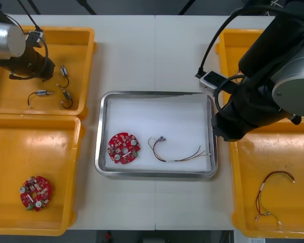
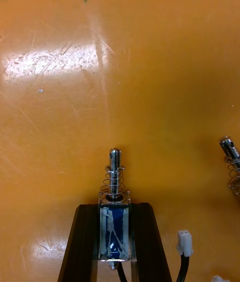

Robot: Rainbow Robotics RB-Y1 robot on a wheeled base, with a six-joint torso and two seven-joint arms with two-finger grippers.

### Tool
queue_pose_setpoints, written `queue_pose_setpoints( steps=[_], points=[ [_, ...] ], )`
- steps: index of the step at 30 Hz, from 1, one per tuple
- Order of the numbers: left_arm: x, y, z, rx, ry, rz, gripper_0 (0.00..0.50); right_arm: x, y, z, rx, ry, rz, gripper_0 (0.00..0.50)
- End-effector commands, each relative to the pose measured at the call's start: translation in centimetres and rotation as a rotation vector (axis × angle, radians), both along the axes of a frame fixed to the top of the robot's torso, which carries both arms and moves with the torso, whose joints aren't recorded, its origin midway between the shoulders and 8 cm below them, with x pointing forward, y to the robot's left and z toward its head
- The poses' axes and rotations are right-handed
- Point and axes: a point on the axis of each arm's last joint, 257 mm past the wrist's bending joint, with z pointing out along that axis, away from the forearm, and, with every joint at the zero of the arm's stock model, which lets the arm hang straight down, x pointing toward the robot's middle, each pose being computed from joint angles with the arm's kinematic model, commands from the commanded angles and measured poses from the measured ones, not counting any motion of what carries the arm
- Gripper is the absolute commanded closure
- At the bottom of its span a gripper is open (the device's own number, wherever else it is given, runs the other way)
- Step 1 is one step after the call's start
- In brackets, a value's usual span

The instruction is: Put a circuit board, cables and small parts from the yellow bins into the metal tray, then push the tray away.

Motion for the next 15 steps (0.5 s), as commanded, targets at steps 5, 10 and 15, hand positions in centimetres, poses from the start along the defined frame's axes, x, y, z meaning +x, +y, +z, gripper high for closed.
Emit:
queue_pose_setpoints(
  steps=[5, 10, 15],
  points=[
    [1.4, -1.3, 2.6, -0.010, -0.042, -0.017, 0.500, 1.0, -5.4, 3.2, 0.089, -0.062, -0.181, 0.000],
    [1.2, -1.5, 4.8, -0.022, -0.029, -0.016, 0.500, 2.0, -8.2, 4.3, 0.121, -0.075, -0.275, 0.000],
    [0.7, -2.1, 7.9, -0.086, -0.015, 0.001, 0.500, 3.5, -11.8, 5.0, 0.129, -0.073, -0.385, 0.000]
  ],
)
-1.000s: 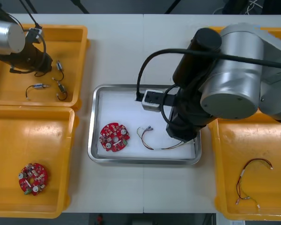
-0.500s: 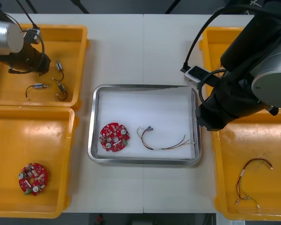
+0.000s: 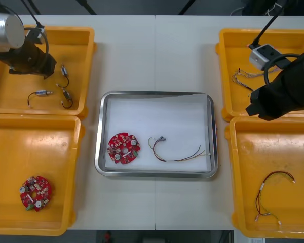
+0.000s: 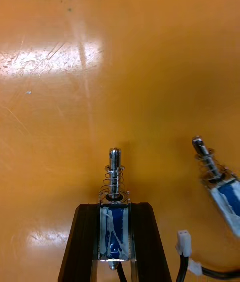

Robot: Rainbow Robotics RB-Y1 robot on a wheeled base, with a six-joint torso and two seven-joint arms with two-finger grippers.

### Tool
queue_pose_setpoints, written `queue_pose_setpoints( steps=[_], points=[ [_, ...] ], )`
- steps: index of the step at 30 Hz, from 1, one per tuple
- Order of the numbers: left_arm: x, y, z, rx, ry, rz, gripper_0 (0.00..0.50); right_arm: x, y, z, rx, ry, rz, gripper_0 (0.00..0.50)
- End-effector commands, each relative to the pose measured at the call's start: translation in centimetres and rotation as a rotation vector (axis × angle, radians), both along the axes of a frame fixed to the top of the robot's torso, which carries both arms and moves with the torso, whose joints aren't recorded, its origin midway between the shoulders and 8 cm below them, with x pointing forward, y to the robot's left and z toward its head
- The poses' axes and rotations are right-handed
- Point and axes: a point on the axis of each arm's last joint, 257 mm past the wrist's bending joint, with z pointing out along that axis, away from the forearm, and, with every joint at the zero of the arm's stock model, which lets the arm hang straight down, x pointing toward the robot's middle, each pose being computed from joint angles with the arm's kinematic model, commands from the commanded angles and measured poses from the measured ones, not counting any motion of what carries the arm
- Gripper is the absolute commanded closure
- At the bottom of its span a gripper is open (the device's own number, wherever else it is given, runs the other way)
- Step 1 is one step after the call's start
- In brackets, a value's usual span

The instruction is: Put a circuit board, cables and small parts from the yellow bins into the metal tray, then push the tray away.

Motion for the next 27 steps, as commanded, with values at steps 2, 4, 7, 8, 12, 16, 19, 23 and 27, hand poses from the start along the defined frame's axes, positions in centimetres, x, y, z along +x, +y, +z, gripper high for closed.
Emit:
queue_pose_setpoints(
  steps=[2, 4, 7, 8, 12, 16, 19, 23, 27],
  points=[
    [0.8, -0.8, 7.7, -0.075, -0.053, 0.008, 0.500, 1.5, -5.5, 1.3, -0.005, -0.003, -0.164, 0.000],
    [0.5, -0.8, 8.6, -0.083, -0.050, 0.003, 0.500, 1.8, -6.9, 1.2, -0.016, 0.006, -0.199, 0.000],
    [-0.2, -0.8, 9.8, -0.086, -0.039, -0.004, 0.500, 2.2, -9.0, 0.8, -0.028, 0.031, -0.249, 0.000],
    [-0.6, -0.8, 10.3, -0.090, -0.034, -0.005, 0.500, 2.6, -9.7, 0.7, -0.025, 0.030, -0.261, 0.000],
    [-1.8, -1.4, 11.6, -0.114, -0.002, -0.004, 0.500, 3.6, -11.4, 0.7, -0.038, 0.029, -0.245, 0.000],
    [-2.9, -2.3, 12.5, -0.142, 0.023, 0.022, 0.500, 4.0, -12.5, 0.8, -0.058, 0.036, -0.211, 0.000],
    [-3.8, -2.8, 13.3, -0.145, 0.039, 0.044, 0.500, 4.8, -12.8, 1.0, -0.063, 0.034, -0.175, 0.000],
    [-5.2, -3.8, 14.2, -0.161, 0.069, 0.077, 0.500, 6.4, -13.0, 1.5, -0.074, 0.018, -0.111, 0.000],
    [-7.1, -5.4, 14.9, -0.228, 0.096, 0.163, 0.500, 8.6, -12.8, 1.6, -0.092, -0.002, -0.044, 0.000]
  ],
)
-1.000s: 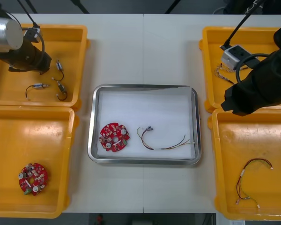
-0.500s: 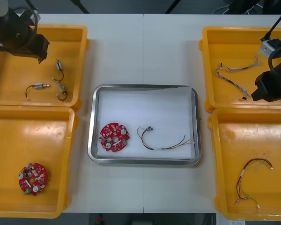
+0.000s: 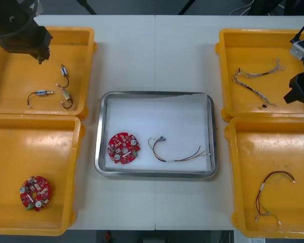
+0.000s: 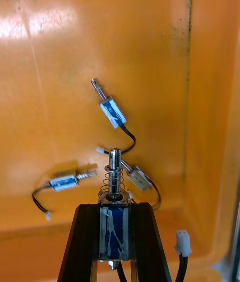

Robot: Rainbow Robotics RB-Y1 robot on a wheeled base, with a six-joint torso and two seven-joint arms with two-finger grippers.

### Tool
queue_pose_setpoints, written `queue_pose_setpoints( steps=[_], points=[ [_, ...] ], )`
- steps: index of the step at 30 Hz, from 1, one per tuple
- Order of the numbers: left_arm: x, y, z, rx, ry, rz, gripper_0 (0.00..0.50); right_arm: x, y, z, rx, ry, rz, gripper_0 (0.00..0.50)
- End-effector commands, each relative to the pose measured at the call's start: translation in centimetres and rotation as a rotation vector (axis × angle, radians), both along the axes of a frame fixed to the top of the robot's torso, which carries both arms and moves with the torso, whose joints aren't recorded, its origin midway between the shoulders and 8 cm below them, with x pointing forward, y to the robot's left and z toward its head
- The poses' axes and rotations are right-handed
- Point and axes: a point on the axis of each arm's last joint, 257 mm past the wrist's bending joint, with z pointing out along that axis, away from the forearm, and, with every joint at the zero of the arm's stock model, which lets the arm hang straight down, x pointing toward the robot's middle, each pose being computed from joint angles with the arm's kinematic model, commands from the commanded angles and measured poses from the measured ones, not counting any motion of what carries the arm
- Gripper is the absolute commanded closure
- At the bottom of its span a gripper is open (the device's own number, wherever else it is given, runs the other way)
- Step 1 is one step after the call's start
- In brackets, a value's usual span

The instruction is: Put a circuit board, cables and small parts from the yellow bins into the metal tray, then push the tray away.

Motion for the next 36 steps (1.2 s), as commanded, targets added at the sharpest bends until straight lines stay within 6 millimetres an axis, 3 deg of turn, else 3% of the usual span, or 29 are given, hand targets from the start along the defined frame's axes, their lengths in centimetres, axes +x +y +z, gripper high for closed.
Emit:
queue_pose_setpoints(
  steps=[1, 8, 19, 26, 36],
  points=[
    [-1.0, -0.5, 5.7, -0.107, -0.064, 0.205, 0.500, 3.3, -0.4, 3.5, -0.065, -0.077, 0.100, 0.000],
    [-4.2, -3.0, 5.6, -0.134, -0.050, 0.308, 0.500, 7.0, -0.2, 3.4, -0.100, -0.122, 0.197, 0.000],
    [-8.5, -9.8, 1.0, -0.178, -0.053, 0.395, 0.500, 10.0, -0.4, 3.5, -0.191, -0.162, 0.398, 0.000],
    [-9.2, -14.6, -1.7, -0.225, -0.036, 0.412, 0.500, 11.2, -1.4, 3.5, -0.246, -0.203, 0.518, 0.000],
    [-8.7, -19.9, -8.3, -0.179, -0.051, 0.417, 0.496, 14.7, -3.0, 3.5, -0.390, -0.288, 0.680, 0.000]
  ],
)
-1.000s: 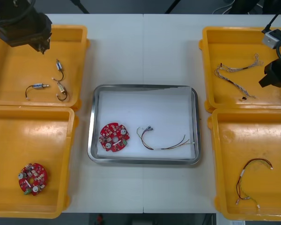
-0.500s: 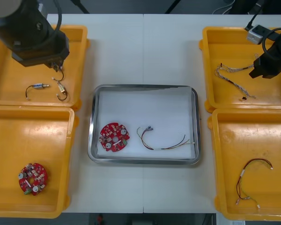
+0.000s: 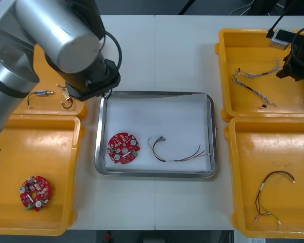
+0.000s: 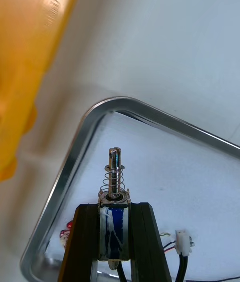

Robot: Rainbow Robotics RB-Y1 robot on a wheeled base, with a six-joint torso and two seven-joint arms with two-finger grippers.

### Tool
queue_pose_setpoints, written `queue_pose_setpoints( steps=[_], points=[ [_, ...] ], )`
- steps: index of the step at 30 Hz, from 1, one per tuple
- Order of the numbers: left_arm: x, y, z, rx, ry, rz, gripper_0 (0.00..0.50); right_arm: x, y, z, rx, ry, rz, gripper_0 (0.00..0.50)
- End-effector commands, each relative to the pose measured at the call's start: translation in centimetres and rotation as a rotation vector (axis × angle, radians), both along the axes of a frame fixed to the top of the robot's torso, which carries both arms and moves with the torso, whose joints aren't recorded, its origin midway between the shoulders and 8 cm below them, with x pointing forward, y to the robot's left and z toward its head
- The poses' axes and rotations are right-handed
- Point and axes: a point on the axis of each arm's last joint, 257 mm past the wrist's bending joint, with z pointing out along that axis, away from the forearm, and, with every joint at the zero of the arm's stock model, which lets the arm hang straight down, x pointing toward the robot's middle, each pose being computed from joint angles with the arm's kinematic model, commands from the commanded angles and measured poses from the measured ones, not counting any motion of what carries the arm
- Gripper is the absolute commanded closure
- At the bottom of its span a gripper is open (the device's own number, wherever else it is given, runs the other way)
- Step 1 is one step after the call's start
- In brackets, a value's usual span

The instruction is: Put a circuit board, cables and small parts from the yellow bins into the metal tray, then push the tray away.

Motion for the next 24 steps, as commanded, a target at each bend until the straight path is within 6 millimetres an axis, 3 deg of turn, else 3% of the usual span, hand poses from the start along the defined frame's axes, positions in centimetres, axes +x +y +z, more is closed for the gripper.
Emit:
queue_pose_setpoints(
  steps=[1, 8, 12, 24],
  points=[
    [-0.1, -2.5, -3.1, 0.019, -0.001, -0.048, 0.498, 2.2, -1.0, 3.3, -0.082, -0.079, 0.043, 0.000],
    [-0.2, -3.8, -6.3, 0.044, 0.008, -0.067, 0.496, 4.1, -1.9, 3.3, -0.106, -0.105, 0.029, 0.000],
    [0.1, -4.6, -7.9, 0.044, 0.006, -0.078, 0.496, 5.3, -1.2, 3.1, -0.108, -0.122, 0.022, 0.000],
    [0.0, -5.1, -9.7, 0.060, 0.008, -0.091, 0.496, 7.4, 1.1, 0.9, -0.133, -0.153, 0.038, 0.000]
  ],
)
